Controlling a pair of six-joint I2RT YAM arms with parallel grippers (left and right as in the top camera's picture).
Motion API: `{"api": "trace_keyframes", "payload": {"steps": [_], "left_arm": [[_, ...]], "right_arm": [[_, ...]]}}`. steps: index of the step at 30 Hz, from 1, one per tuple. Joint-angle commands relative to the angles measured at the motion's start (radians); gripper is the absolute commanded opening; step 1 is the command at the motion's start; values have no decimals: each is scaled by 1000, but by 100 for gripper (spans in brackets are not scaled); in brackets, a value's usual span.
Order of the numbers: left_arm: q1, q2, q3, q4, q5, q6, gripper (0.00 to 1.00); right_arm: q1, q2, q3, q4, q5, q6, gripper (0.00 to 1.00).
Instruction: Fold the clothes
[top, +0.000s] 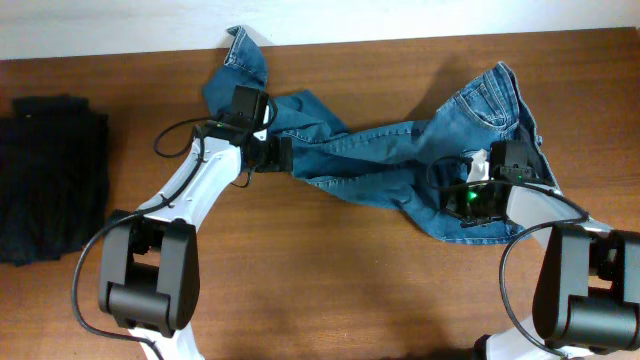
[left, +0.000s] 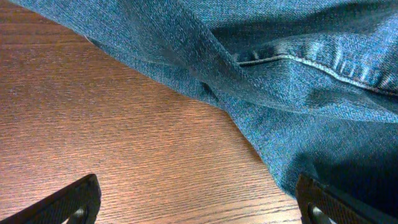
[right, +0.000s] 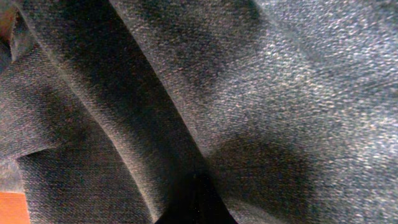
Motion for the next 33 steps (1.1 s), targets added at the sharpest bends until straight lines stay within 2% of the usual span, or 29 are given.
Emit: {"api": "trace_keyframes", "payload": {"steps": [1, 13, 23, 28, 33], "left_arm": [[4, 9, -8, -6, 8, -10, 99], [4, 9, -8, -84, 8, -10, 99], [5, 9, -9, -130, 7, -63, 99], [9, 9, -9, -105, 3, -126, 99], [26, 9, -9, -18, 0, -195, 99]], "right_arm": [[31, 127, -114, -57, 51, 5, 5], [31, 127, -114, -57, 51, 5, 5], [31, 127, -114, -57, 51, 5, 5], [31, 127, -114, -57, 51, 5, 5], [31, 127, -114, -56, 59, 5, 5]]}}
